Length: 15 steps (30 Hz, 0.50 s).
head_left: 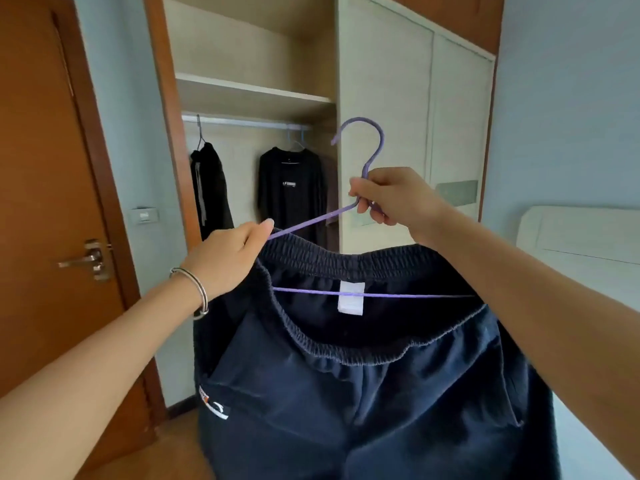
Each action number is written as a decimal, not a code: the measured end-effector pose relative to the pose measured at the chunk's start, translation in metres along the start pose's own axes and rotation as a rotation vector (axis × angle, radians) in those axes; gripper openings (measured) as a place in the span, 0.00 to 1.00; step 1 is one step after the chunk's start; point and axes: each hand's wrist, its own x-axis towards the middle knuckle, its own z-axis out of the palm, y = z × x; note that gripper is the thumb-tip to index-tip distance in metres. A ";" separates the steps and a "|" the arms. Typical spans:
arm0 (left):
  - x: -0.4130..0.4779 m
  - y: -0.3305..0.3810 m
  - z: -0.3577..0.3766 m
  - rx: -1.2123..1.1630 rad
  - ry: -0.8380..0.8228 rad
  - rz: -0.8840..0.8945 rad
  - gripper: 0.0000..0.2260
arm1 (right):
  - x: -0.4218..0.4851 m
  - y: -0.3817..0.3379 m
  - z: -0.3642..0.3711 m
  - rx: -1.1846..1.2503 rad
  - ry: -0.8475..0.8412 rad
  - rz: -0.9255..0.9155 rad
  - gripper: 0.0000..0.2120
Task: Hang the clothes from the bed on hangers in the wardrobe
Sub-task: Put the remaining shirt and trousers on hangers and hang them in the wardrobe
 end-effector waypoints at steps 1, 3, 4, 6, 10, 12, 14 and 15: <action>0.002 -0.022 -0.005 0.007 0.033 -0.025 0.22 | 0.012 -0.005 0.024 0.002 -0.023 -0.025 0.13; 0.010 -0.060 -0.018 0.018 0.110 -0.080 0.23 | 0.036 -0.014 0.072 0.002 -0.073 -0.078 0.13; 0.014 -0.075 -0.025 0.028 0.146 -0.110 0.24 | 0.046 -0.017 0.093 0.004 -0.095 -0.098 0.13; 0.022 -0.101 -0.036 0.022 0.199 -0.147 0.26 | 0.065 -0.020 0.129 0.016 -0.118 -0.111 0.13; 0.043 -0.151 -0.046 0.050 0.213 -0.154 0.25 | 0.100 -0.015 0.186 0.029 -0.115 -0.097 0.13; 0.058 -0.174 -0.045 0.116 0.174 -0.128 0.23 | 0.119 -0.007 0.214 0.034 -0.124 -0.102 0.14; 0.076 -0.194 -0.037 0.206 0.158 -0.016 0.23 | 0.139 0.005 0.238 0.063 -0.127 -0.102 0.14; 0.086 -0.202 -0.030 0.246 0.171 0.066 0.24 | 0.151 0.012 0.248 0.074 -0.124 -0.102 0.15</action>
